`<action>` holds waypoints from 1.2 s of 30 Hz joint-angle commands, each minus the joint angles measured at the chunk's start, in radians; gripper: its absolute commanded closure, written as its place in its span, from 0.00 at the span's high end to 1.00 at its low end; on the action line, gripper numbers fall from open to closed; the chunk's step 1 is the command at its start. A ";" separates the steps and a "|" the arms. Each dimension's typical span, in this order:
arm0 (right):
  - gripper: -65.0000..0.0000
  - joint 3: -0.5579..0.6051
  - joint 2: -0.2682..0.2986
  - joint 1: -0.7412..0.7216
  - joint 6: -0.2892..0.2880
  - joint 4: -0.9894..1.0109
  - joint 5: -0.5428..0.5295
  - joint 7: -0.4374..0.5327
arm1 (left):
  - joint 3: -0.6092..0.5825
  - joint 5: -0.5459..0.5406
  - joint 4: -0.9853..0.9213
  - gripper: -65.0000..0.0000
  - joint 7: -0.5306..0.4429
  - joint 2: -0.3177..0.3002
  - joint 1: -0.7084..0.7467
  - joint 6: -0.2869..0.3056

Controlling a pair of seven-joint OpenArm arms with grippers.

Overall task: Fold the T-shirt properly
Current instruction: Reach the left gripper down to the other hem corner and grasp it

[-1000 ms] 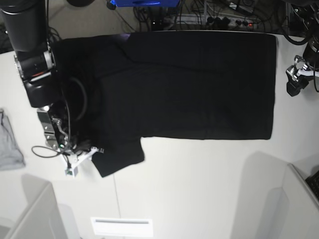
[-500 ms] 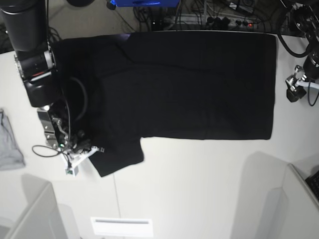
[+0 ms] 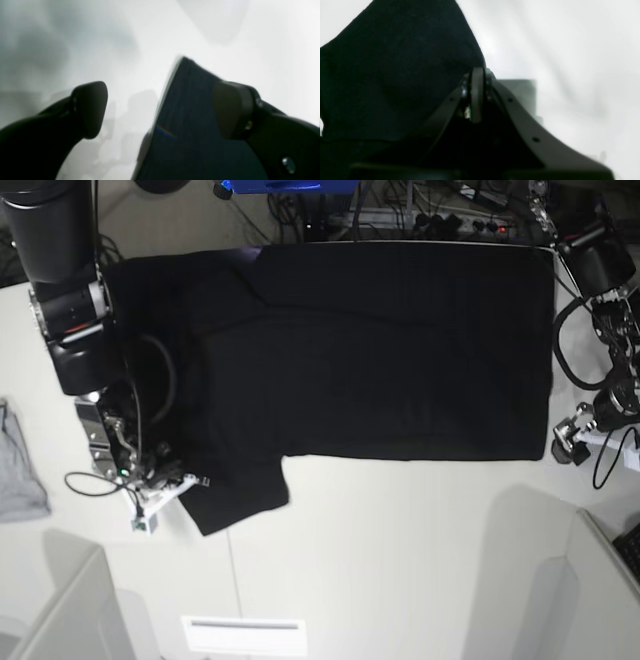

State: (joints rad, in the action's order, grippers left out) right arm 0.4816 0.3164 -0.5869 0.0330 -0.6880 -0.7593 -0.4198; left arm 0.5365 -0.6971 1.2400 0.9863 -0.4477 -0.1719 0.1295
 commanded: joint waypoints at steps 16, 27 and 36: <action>0.00 -0.007 0.011 -0.026 -0.006 -0.011 -0.002 -0.006 | -0.198 0.172 -0.297 1.00 -0.116 -0.032 -0.266 0.002; 0.00 -0.007 0.011 -0.028 -0.006 -0.011 -0.002 -0.006 | -0.362 0.169 -0.446 1.00 -0.232 -0.032 -0.331 0.002; 0.00 -0.007 0.011 -0.029 -0.006 -0.011 -0.002 -0.006 | -0.379 0.169 -0.451 1.00 -0.232 -0.012 -0.334 0.002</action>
State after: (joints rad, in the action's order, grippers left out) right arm 0.4816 0.3164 -0.5884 0.0322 -0.6880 -0.7597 -0.4206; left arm 0.1574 -0.5240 0.7750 0.7547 -0.4450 -0.4812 0.1303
